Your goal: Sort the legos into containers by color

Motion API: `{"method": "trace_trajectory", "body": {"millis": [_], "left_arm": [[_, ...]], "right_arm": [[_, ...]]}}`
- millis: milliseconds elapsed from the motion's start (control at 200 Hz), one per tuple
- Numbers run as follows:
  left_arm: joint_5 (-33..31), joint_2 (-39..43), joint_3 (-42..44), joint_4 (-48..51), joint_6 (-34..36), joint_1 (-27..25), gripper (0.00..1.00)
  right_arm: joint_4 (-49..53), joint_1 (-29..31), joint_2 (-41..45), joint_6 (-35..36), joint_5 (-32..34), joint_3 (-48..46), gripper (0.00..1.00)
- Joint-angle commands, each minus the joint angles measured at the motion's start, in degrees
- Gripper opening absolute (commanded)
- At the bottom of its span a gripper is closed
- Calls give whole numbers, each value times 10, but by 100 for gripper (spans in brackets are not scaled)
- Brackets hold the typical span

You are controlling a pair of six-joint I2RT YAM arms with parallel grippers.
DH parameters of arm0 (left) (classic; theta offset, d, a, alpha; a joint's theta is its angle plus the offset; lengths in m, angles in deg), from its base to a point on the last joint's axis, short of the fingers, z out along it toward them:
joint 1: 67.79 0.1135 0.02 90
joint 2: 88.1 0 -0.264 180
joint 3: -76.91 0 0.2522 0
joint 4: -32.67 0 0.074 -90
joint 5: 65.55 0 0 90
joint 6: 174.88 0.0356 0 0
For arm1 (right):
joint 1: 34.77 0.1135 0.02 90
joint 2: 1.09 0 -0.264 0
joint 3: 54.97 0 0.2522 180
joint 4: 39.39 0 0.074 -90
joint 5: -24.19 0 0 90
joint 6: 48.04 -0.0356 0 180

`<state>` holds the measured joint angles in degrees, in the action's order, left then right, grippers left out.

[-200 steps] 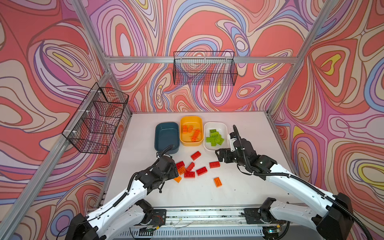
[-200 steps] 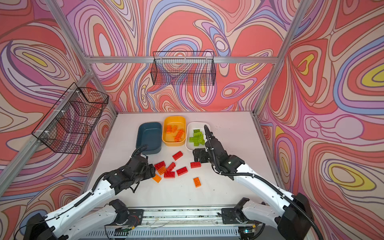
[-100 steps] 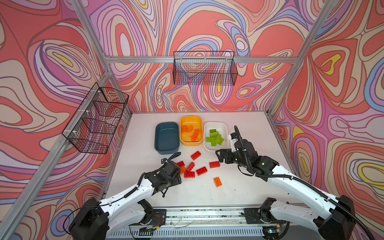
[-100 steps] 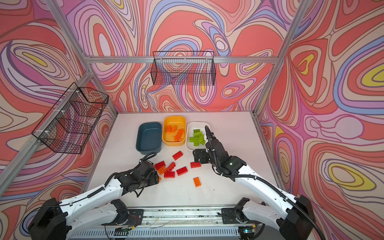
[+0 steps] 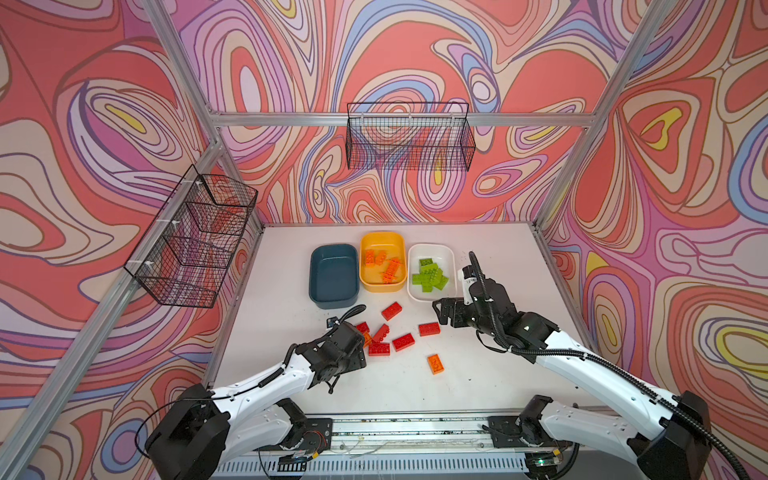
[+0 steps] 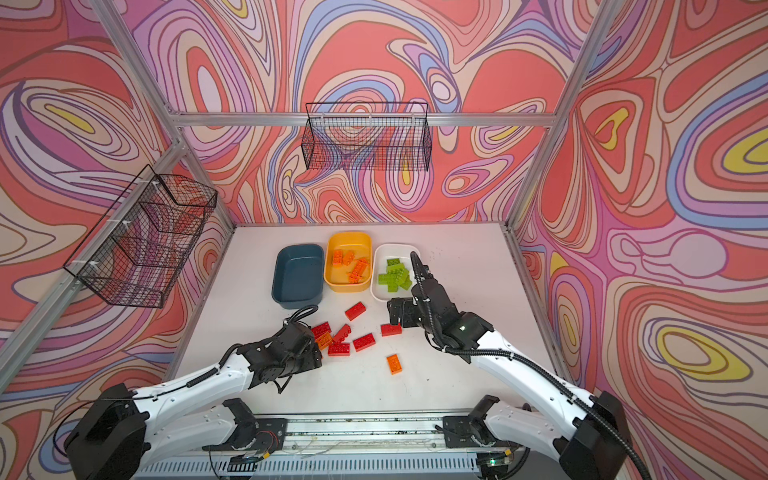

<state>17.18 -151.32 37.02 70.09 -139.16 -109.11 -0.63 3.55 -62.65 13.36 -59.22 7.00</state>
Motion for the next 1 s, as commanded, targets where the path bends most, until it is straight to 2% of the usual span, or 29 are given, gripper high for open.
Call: {"method": "trace_trajectory", "body": {"millis": [0, 190, 646, 992], "left_arm": [[-8, -12, 4, -6, -8, -3, 82], [-23, -50, -16, -12, 9, -3, 82], [-12, -132, -65, -24, 52, -3, 81], [1, -144, -75, 24, 71, -2, 66]], "right_arm": [[4, 2, 0, -2, 8, -6, 98], [5, 2, -4, 0, 11, -5, 98], [5, 2, -6, 5, 18, -8, 98], [-1, 2, -4, 7, 17, -12, 98]]}}
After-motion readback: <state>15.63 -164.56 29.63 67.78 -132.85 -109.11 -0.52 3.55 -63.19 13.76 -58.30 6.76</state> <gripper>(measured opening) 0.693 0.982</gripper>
